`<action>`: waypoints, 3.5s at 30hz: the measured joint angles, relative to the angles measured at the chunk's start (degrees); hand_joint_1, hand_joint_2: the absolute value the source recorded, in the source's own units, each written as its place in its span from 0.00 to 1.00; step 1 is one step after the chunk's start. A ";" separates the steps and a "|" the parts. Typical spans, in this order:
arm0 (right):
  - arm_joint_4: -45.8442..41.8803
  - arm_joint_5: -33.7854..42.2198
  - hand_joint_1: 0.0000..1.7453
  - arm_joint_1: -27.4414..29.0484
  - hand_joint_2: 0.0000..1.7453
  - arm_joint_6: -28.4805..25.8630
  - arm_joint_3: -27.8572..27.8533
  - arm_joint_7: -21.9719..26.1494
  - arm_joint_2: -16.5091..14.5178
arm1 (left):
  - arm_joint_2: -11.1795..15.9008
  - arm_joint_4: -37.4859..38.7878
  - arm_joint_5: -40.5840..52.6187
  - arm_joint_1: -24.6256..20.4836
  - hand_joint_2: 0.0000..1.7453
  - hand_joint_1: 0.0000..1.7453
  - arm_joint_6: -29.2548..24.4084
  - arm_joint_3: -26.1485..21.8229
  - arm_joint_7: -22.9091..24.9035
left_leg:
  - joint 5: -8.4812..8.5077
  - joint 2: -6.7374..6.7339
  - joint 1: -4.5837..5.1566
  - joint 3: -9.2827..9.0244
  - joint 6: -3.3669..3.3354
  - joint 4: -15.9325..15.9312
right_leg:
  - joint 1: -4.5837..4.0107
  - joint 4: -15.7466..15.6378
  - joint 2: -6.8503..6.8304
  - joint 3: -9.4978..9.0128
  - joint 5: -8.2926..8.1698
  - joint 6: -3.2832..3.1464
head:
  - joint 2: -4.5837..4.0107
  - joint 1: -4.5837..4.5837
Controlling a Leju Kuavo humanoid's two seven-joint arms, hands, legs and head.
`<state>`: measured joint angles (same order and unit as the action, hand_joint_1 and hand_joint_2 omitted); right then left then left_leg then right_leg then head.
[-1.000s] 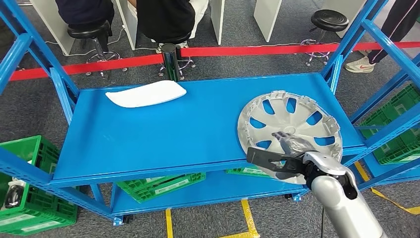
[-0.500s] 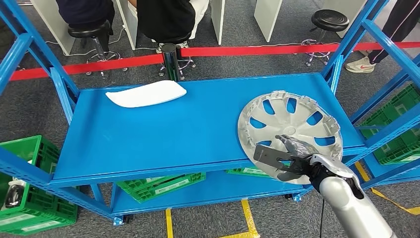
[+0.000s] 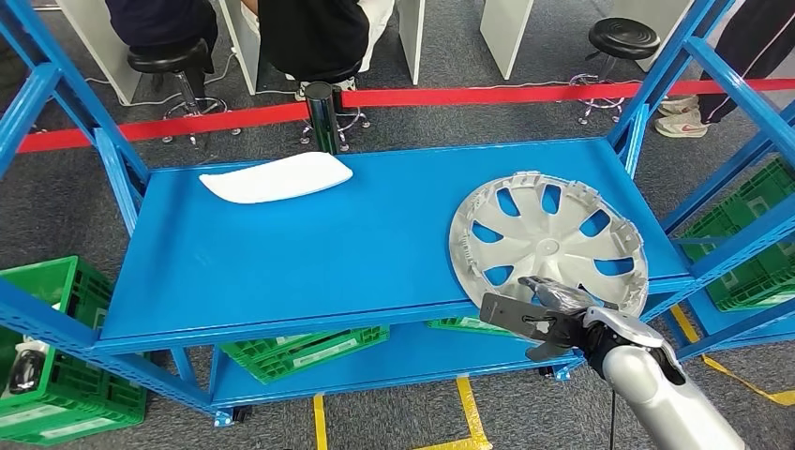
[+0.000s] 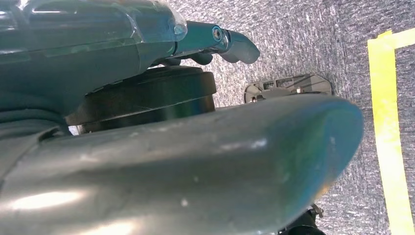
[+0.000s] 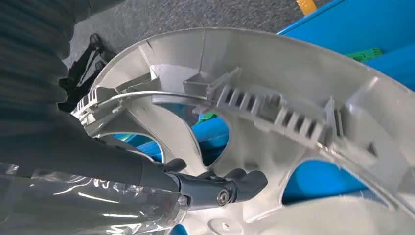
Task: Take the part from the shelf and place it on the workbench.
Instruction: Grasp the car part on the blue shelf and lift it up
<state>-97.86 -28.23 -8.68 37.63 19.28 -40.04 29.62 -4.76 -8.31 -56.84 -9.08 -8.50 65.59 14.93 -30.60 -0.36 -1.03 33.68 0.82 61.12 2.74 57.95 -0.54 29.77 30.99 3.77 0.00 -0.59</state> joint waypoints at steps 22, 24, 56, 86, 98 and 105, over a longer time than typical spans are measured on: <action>0.07 -3.53 1.00 0.57 1.00 2.42 1.02 0.09 1.15 | 0.00 0.00 0.24 0.13 0.00 0.00 -0.01 0.00 -0.83 | -0.01 0.33 -0.02 -0.29 -0.03 -0.01 | 0.00 -0.28 -0.13 -0.34 0.00 0.01 | 0.00 -0.02; 0.04 -3.49 1.00 0.80 1.00 2.45 0.85 0.09 1.21 | 0.00 0.00 0.21 0.16 0.00 0.00 -0.04 0.00 -1.01 | -0.02 0.34 -0.02 -0.33 -0.04 -0.02 | 0.00 -0.31 -0.13 -0.39 -0.01 0.01 | 0.00 -0.02; -4.89 4.94 1.00 -3.23 1.00 -55.71 9.32 17.12 7.10 | -0.08 0.01 -0.49 0.23 0.00 0.00 -1.70 0.01 -1.25 | -0.01 -0.41 0.01 -0.20 -0.26 -0.18 | 0.00 -0.35 0.22 -0.21 -0.13 0.20 | 0.00 0.00; -34.77 23.49 1.00 10.71 1.00 -74.74 -5.94 44.57 -2.95 | -0.42 -0.30 4.55 0.47 1.00 0.00 -3.55 1.99 -2.87 | 0.00 0.13 0.00 -0.03 -0.26 -0.29 | 0.01 -0.42 -0.13 -0.16 0.00 0.27 | 0.00 0.07; -37.53 24.13 1.00 10.84 1.00 -73.96 -2.75 45.65 -5.17 | -0.70 -0.60 5.38 0.28 1.00 0.00 -5.91 2.33 -6.72 | -0.01 -0.16 0.00 -0.03 -0.26 -0.29 | 0.01 -0.43 -0.02 -0.12 0.00 0.27 | 0.00 0.07; -38.36 25.47 1.00 10.92 1.00 -69.66 -0.78 45.81 -5.69 | -0.55 -0.66 4.37 0.31 1.00 0.00 -5.99 2.32 -7.52 | -0.01 -0.23 -0.01 -0.04 -0.26 -0.30 | 0.00 -0.43 -0.01 -0.11 0.00 0.27 | 0.00 0.07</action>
<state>-136.22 -2.76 2.25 -32.02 18.50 5.76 23.93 -5.32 -8.96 -52.47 -8.77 -14.49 67.91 7.41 -30.61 -0.58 -1.04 33.65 0.56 60.81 2.73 57.52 -0.55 29.66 30.99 4.04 0.00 -0.52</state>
